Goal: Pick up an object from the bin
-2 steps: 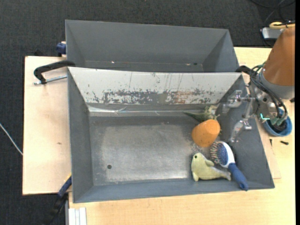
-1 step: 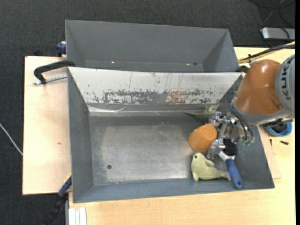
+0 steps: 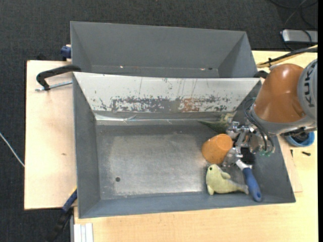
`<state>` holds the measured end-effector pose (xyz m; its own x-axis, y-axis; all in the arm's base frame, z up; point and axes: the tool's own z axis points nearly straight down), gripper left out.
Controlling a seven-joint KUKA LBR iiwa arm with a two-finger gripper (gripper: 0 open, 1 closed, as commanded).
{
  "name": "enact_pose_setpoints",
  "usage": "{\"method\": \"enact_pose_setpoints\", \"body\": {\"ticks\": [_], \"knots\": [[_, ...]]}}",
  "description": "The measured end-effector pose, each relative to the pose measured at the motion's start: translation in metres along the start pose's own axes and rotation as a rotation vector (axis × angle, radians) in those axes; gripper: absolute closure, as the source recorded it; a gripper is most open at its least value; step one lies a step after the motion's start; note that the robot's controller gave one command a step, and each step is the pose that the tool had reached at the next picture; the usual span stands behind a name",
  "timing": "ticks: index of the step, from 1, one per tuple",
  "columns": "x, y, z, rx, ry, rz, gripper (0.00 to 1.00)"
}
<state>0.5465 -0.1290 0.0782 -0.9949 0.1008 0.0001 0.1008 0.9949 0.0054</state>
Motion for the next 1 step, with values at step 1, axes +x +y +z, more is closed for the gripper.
{"method": "enact_pose_setpoints", "body": {"ticks": [1], "knots": [[-0.0183,0.0139,-0.1572,0.007,-0.016,-0.113,1.0]]}}
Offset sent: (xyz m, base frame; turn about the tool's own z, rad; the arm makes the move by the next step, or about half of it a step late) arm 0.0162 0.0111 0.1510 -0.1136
